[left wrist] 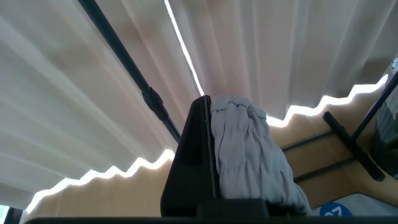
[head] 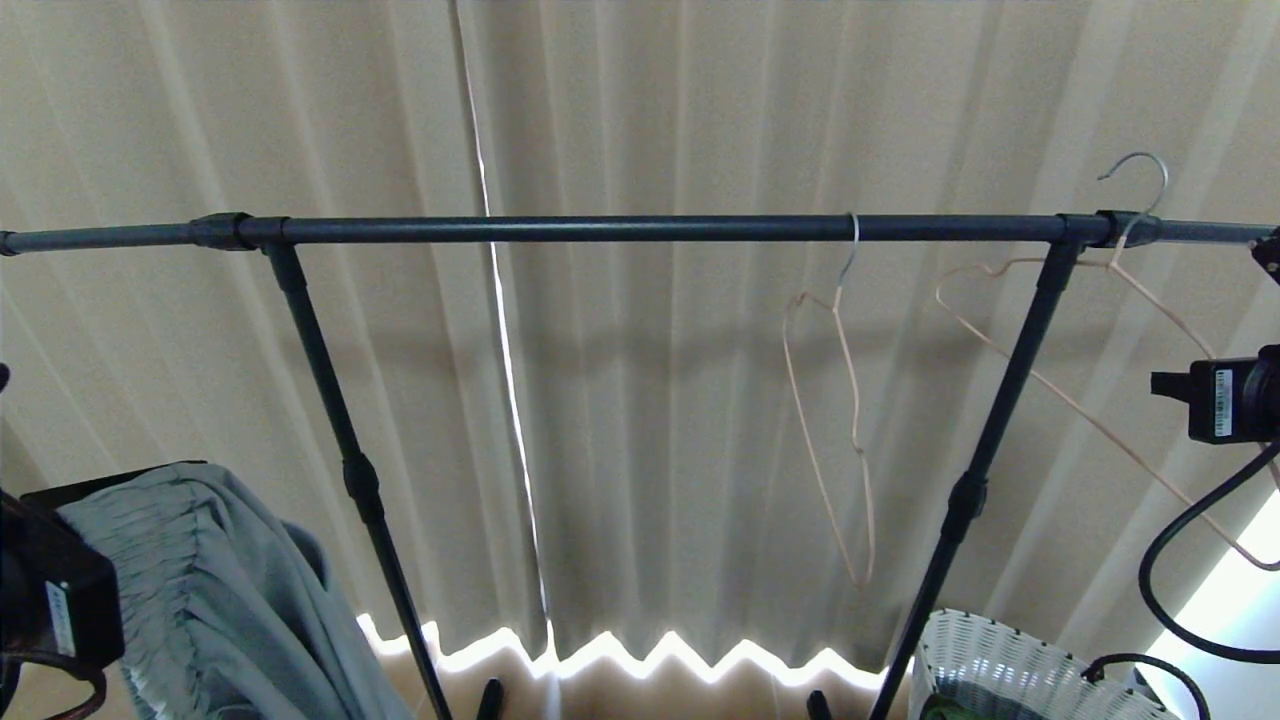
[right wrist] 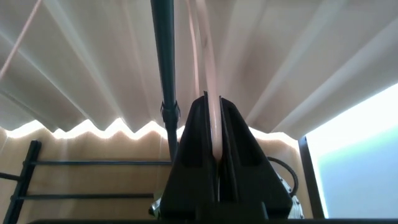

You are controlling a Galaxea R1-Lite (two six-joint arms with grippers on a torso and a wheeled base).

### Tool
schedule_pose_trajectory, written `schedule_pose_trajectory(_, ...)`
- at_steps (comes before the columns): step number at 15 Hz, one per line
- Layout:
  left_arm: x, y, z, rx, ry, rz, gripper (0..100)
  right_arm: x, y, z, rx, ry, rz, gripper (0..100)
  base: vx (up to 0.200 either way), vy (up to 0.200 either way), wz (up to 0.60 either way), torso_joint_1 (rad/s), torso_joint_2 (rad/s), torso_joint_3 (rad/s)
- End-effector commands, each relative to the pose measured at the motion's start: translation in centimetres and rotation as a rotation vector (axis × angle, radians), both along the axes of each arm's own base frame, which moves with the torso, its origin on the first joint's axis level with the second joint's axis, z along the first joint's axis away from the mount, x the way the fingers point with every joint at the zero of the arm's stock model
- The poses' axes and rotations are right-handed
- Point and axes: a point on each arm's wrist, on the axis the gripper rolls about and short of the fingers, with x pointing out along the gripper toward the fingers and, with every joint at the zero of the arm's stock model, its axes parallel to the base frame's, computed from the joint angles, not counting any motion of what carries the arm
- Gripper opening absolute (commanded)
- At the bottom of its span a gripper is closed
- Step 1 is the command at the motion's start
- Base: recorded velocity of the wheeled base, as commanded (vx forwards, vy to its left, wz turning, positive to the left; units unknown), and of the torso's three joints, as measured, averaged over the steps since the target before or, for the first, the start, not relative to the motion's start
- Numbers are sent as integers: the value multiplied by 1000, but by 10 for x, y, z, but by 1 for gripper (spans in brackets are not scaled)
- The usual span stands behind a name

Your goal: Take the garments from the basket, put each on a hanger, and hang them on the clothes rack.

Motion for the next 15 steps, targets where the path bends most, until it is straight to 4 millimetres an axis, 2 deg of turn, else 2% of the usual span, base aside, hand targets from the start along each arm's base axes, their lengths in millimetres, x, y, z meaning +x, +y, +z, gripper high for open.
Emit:
schedule_pose_trajectory(1,0,0,0,4,-4,-1,0,-8,1,4,-2,-20,0,0,0,0,0,0,0,0)
schedule_pose_trajectory(5,-2,1,-5,44,-20,-9,0,-26,3,-1,0,-25,6,0,0,0,0,0,0,0)
schedule_pose_trajectory(15,1,1,-6,59,-79,-11,0,-30,3,1,-3,-35,5,0,-200,0,0,2,5,4)
